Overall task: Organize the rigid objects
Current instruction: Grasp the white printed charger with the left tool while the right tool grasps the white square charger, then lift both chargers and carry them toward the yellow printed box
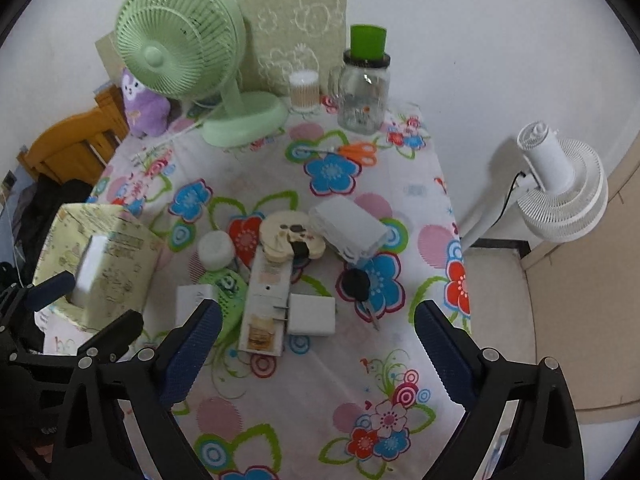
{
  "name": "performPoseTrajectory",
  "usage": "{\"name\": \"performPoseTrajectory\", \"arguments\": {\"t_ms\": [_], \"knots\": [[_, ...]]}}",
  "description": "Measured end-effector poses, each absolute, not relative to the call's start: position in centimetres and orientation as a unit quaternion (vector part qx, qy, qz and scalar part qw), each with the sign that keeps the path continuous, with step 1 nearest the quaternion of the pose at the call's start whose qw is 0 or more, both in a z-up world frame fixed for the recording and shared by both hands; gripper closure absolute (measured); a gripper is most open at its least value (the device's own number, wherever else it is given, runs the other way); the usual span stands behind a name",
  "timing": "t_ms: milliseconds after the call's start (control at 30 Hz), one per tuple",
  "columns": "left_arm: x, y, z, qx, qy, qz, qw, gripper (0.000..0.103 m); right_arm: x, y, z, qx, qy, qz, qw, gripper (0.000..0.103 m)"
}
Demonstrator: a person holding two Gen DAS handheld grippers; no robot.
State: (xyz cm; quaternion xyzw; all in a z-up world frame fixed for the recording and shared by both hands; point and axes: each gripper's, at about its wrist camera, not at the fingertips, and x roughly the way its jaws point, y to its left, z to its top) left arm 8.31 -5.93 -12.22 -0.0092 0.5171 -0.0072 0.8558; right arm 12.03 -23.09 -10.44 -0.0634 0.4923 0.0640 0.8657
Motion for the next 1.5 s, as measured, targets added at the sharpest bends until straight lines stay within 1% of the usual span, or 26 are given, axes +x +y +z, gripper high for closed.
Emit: {"name": "performPoseTrajectory", "arguments": {"t_ms": [233, 400, 533, 733, 933, 1033, 1133, 1200, 1233, 1267, 1333, 1500], "knots": [[9.8, -7.5, -15.0, 0.002, 0.536, -0.012, 0.844, 0.004, 13.4, -23.7, -13.0, -0.066, 0.513, 0.061, 0.853, 0.007], [10.6, -7.6, -17.3, -0.013, 0.558, -0.007, 0.830, 0.006, 14.4, -23.9, -15.2, -0.064, 0.532, 0.058, 0.843, 0.009], [11.2, -7.4, -19.1, -0.020, 0.574, 0.000, 0.818, 0.009, 15.3, -23.9, -17.1, -0.062, 0.547, 0.058, 0.833, 0.009], [12.0, -7.1, -21.0, -0.026, 0.593, 0.007, 0.805, 0.015, 16.6, -24.3, -19.5, -0.048, 0.571, 0.058, 0.818, 0.013], [12.7, -7.3, -22.1, -0.024, 0.605, -0.001, 0.796, 0.025, 17.3, -24.4, -21.3, -0.037, 0.590, 0.061, 0.804, 0.023], [12.9, -7.3, -22.5, -0.031, 0.609, -0.008, 0.792, 0.032, 17.6, -24.4, -21.8, -0.027, 0.596, 0.064, 0.800, 0.026], [13.1, -7.2, -23.1, -0.046, 0.618, -0.009, 0.785, 0.039, 17.6, -24.7, -21.9, -0.010, 0.596, 0.071, 0.800, 0.033], [13.3, -7.0, -23.3, -0.048, 0.618, -0.004, 0.785, 0.038, 17.5, -25.0, -22.0, 0.011, 0.597, 0.079, 0.799, 0.046], [13.3, -6.9, -23.3, -0.051, 0.617, -0.003, 0.785, 0.040, 17.4, -25.1, -22.0, 0.025, 0.597, 0.083, 0.798, 0.049], [13.3, -6.7, -23.3, -0.055, 0.615, 0.002, 0.786, 0.045, 17.3, -25.0, -22.0, 0.033, 0.596, 0.087, 0.798, 0.054], [13.1, -6.5, -23.3, -0.061, 0.612, 0.009, 0.788, 0.048, 17.2, -24.7, -21.9, 0.023, 0.592, 0.088, 0.801, 0.054], [13.0, -6.7, -23.2, -0.055, 0.612, 0.009, 0.789, 0.049, 16.9, -24.1, -21.6, 0.003, 0.587, 0.085, 0.805, 0.055]]}}
